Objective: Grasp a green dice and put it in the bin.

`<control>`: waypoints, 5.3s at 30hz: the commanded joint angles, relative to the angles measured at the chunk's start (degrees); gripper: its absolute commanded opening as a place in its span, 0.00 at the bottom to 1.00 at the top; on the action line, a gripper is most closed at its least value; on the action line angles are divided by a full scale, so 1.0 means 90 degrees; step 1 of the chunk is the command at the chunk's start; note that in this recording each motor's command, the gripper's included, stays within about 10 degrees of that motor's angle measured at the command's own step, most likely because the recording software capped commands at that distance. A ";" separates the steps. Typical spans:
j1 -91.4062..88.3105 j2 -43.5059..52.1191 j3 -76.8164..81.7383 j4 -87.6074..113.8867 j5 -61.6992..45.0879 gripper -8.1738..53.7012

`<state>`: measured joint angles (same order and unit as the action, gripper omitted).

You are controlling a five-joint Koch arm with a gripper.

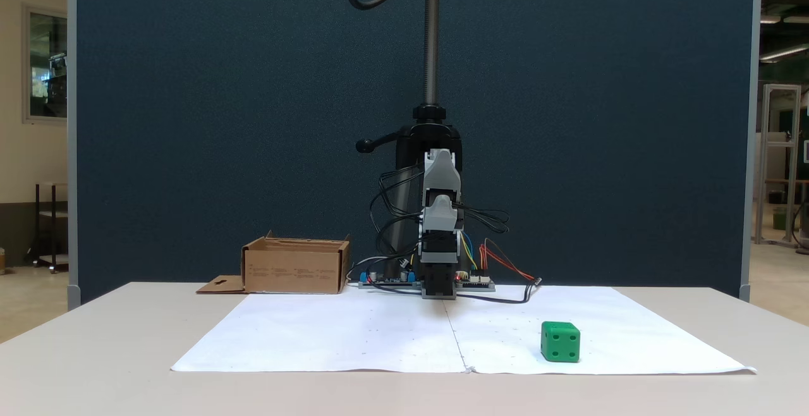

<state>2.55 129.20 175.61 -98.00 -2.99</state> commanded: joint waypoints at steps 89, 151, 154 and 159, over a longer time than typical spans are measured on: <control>-0.1260 -0.4688 -1.3848 2.0916 0.1084 0.79; -0.3359 -0.8916 -1.7695 2.1150 0.4082 0.82; -0.3262 -0.9111 -1.7939 2.1150 0.4238 0.84; -0.3213 -0.9258 -1.8213 2.1160 0.4307 0.84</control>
<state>-26.19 44.82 14.85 82.44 30.76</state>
